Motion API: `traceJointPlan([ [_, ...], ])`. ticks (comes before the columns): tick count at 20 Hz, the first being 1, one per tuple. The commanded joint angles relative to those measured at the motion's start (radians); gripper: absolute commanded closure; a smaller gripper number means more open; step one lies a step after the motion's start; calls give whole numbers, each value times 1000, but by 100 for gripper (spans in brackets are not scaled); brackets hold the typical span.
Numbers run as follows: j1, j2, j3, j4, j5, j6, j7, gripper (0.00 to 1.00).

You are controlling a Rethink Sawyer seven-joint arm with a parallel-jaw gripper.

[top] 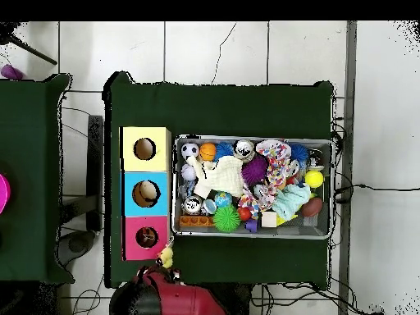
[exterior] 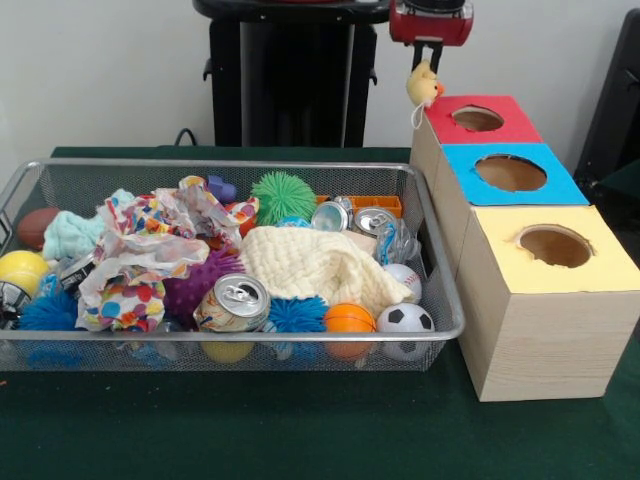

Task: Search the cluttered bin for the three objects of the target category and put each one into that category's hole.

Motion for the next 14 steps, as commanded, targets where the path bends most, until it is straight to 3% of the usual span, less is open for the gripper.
traceJointPlan([
  [1,83,-25,-16,24,119,1,330,100],
  [8,189,-147,-149,-35,118,238,294,100],
  [11,187,-141,-147,-45,126,244,281,100],
  [14,145,-96,-90,-22,155,156,264,100],
])
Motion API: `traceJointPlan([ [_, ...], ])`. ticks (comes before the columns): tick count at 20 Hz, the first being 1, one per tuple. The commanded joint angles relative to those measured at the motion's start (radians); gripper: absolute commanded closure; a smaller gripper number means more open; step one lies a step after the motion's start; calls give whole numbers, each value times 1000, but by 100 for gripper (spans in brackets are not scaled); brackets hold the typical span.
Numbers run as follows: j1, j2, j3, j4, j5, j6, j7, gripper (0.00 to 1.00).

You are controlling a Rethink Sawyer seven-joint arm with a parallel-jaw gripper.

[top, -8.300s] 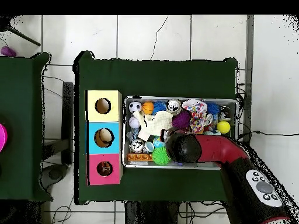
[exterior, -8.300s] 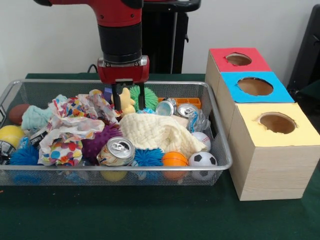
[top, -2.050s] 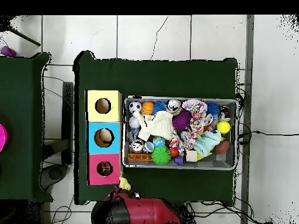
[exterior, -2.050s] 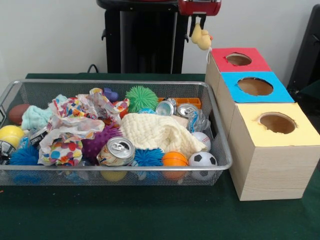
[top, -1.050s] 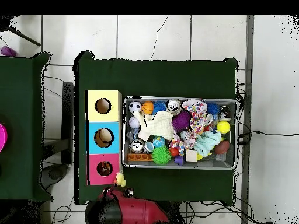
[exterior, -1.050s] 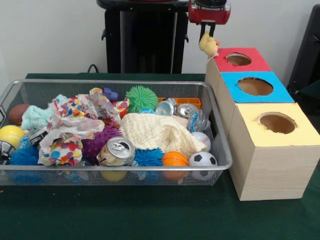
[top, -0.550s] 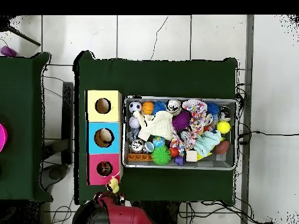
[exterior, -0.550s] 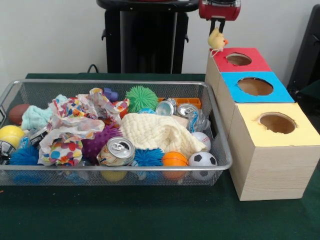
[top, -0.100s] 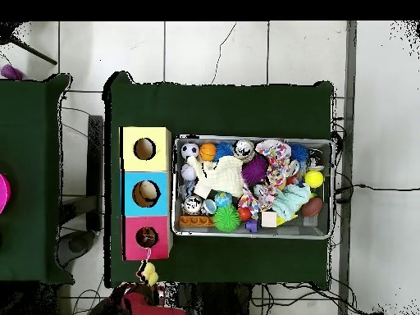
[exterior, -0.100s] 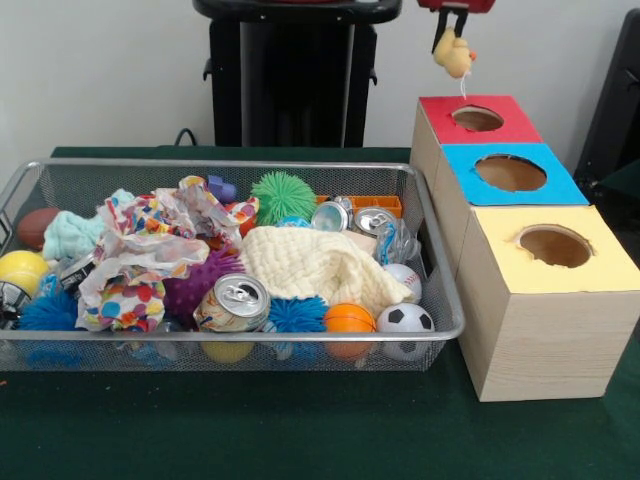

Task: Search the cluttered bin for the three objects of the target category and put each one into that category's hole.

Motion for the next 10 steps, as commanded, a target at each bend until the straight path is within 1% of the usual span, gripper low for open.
traceJointPlan([
  [1,-55,33,32,-39,93,9,254,100],
  [2,-71,48,55,-30,104,-20,249,100],
  [5,-47,69,53,-49,121,-38,266,100],
  [8,-70,105,98,-54,144,-86,259,100],
  [10,-72,120,108,-58,154,-106,259,100],
])
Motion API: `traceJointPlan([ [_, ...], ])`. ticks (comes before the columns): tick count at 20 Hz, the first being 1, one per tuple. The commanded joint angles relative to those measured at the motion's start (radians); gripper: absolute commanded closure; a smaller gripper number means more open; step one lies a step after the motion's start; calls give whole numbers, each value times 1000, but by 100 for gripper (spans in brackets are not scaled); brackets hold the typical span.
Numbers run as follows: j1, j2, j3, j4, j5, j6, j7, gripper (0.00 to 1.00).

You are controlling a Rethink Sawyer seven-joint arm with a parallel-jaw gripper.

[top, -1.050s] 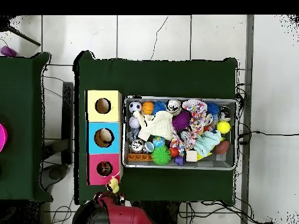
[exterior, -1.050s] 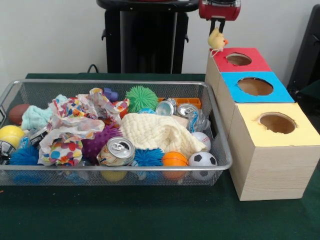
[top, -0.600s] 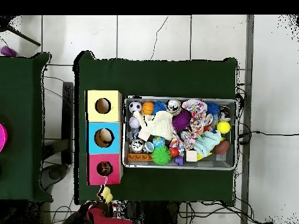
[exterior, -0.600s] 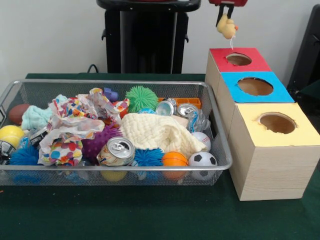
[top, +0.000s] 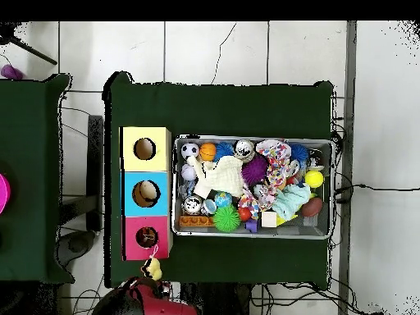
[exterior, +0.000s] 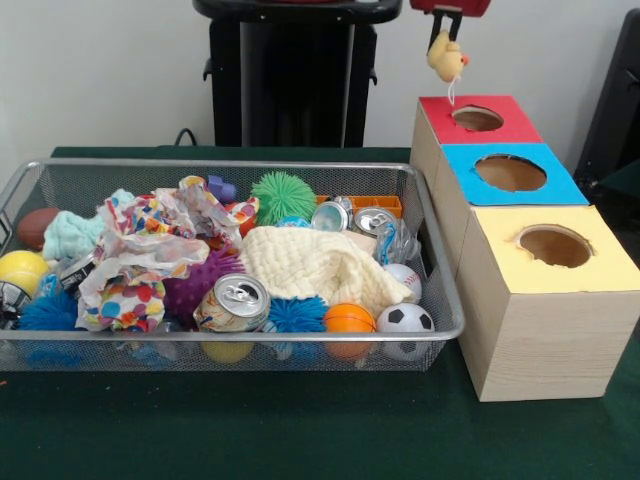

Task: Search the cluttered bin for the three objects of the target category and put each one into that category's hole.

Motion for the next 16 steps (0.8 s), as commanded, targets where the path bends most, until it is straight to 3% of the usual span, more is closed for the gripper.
traceJointPlan([
  [1,-27,90,99,-61,84,-105,260,100],
  [5,-42,108,119,-68,94,-121,241,100],
  [16,22,113,80,-139,122,-46,250,100],
])
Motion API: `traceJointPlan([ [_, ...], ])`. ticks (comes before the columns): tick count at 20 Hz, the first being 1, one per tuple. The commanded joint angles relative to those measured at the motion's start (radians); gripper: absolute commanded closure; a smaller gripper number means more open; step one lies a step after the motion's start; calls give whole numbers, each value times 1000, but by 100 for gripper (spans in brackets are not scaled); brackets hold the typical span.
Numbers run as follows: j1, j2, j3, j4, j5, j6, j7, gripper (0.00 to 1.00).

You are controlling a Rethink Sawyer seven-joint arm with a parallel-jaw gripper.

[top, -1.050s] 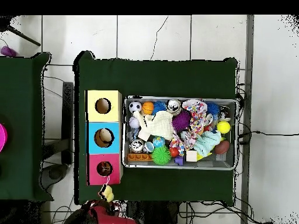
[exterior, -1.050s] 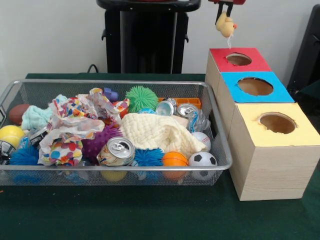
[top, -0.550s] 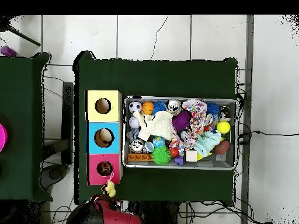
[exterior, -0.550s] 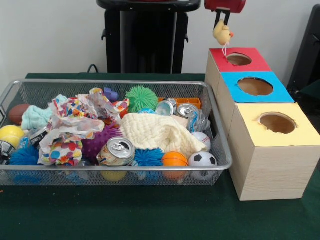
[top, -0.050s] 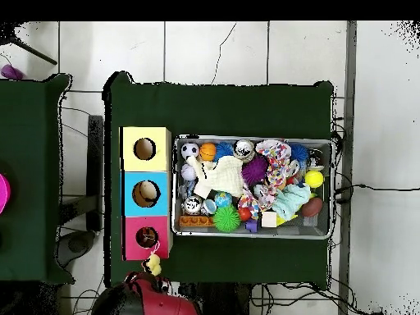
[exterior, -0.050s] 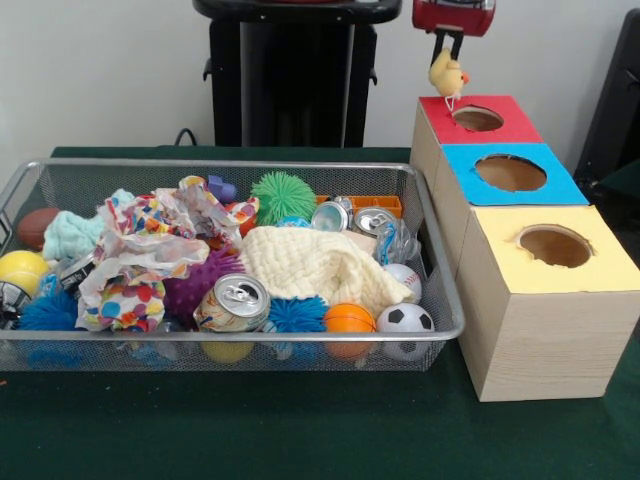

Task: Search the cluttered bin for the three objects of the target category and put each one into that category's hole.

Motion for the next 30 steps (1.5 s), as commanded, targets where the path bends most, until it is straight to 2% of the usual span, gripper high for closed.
traceJointPlan([
  [1,21,44,51,-135,84,22,253,100],
  [10,7,78,86,-188,98,21,214,100],
  [15,52,85,31,-245,70,60,194,100],
  [21,22,97,52,-271,54,70,160,100],
  [30,93,68,-49,-379,-6,267,159,100],
])
